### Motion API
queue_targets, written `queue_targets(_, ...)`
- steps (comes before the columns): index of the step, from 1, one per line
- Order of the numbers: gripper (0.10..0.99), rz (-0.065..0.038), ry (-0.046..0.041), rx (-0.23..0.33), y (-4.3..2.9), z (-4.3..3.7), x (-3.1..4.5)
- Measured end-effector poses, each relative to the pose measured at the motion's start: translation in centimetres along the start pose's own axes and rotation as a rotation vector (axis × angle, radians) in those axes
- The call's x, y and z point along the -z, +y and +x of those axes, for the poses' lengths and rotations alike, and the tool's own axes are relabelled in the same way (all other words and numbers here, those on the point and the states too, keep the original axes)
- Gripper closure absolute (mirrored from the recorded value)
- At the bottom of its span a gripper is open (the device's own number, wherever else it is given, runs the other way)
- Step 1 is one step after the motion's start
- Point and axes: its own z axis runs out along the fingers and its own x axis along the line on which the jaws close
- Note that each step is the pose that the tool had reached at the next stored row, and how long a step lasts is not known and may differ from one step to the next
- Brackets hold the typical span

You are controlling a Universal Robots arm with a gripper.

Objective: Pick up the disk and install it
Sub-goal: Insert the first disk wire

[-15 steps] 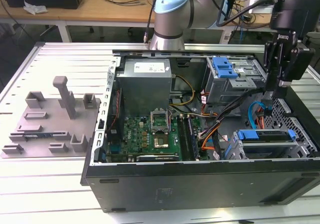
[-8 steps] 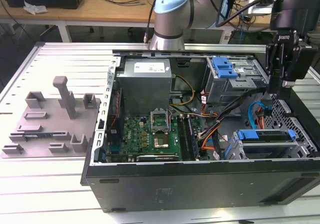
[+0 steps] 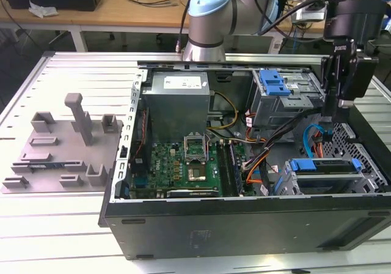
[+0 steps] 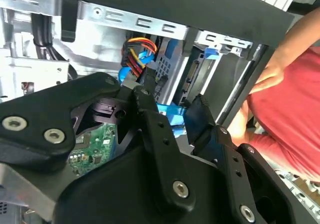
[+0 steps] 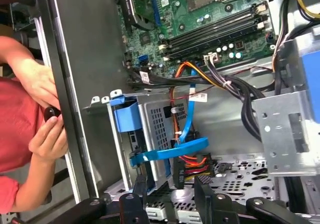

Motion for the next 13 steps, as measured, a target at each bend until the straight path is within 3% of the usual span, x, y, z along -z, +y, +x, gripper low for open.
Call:
queue_targets(3,0.58,0.0,0.0001,0.0,0.12,-0.4,-0.3)
queue_targets(4,0.663,0.0,0.0002,0.0,0.22,-0.53,-0.37)
queue_targets(6,0.663,0.0,0.0,0.0,0.29,-0.62,-0.41)
queue_targets(7,0.733,0.0,0.0001,0.0,0.32,-0.66,-0.41)
queue_targets(13,0.733,0.0,0.0009,0.0,0.54,-0.77,-0.54)
